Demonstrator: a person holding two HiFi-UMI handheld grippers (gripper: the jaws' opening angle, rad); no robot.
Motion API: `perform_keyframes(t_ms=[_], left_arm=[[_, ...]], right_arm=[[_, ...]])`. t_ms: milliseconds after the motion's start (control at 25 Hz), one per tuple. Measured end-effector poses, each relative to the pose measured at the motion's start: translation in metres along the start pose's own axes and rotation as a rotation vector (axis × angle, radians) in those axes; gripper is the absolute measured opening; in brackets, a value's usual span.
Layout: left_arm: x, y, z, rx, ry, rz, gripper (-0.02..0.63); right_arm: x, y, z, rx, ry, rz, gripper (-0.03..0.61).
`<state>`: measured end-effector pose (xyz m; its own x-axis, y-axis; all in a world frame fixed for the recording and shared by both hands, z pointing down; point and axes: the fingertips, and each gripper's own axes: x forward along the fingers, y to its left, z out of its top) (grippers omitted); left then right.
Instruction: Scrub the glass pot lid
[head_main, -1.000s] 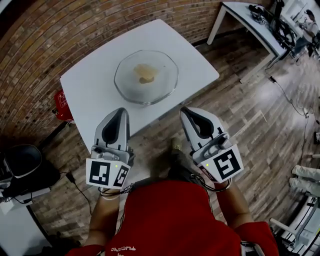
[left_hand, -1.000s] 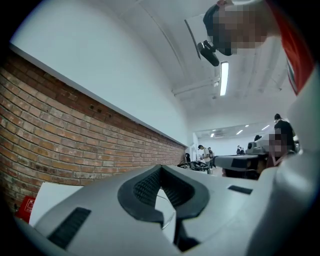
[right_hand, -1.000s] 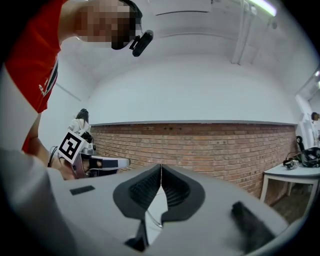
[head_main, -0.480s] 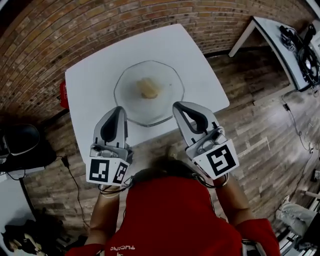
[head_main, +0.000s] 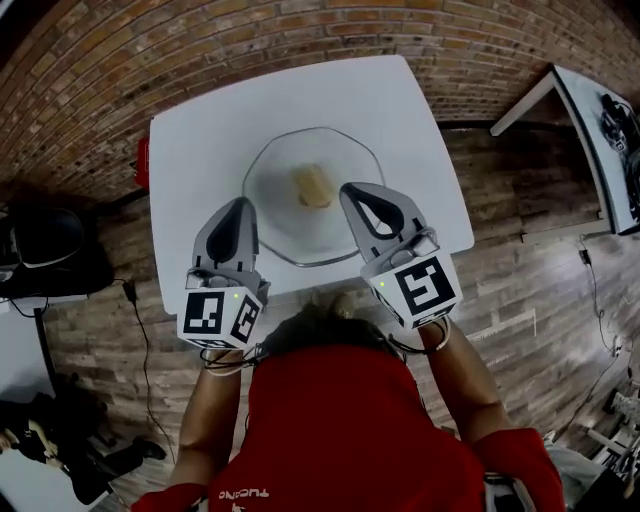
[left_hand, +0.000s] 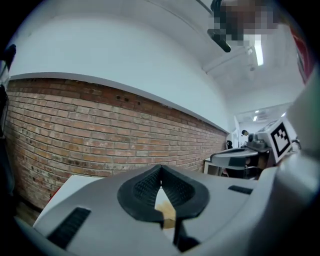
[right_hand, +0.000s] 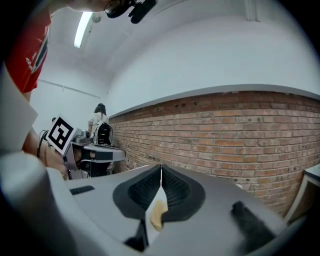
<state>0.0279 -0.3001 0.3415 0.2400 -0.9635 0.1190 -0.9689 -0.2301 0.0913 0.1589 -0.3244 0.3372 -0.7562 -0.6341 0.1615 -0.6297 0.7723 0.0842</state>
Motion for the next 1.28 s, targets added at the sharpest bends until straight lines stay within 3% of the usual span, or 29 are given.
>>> perform_keyframes(t_ms=[440,640,760,800,840,880,1040,1280], left_arm=[[0.036,0.052,-0.051,-0.032,0.161,0.039,0.017],[0.043,0.09,-0.083,-0.119,0.252,0.068,0.018],[0.048,0.103,-0.105,-0.204,0.341,0.017,0.021],[0.05,0.105,-0.113,-0.233,0.373,-0.012,0.033],[0.052,0.105,-0.121,-0.26,0.405,-0.043,0.12],[0.053,0.105,-0.129,-0.286,0.434,-0.071,0.171],[0.06,0.107,-0.154,-0.374,0.518,-0.108,0.215],[0.063,0.103,-0.175,-0.464,0.606,-0.142,0.221]], right_arm=[[0.083,-0.001,-0.059,0.024,0.24,0.022,0.031],[0.108,-0.003,-0.092,0.04,0.373,-0.004,0.032],[0.119,-0.004,-0.111,0.07,0.454,-0.021,0.034],[0.122,-0.005,-0.117,0.081,0.48,-0.026,0.035],[0.124,-0.004,-0.124,0.094,0.505,-0.028,0.057],[0.127,-0.003,-0.129,0.108,0.53,-0.027,0.125],[0.13,-0.002,-0.153,0.142,0.624,-0.023,0.144],[0.132,-0.004,-0.172,0.182,0.696,-0.009,0.149]])
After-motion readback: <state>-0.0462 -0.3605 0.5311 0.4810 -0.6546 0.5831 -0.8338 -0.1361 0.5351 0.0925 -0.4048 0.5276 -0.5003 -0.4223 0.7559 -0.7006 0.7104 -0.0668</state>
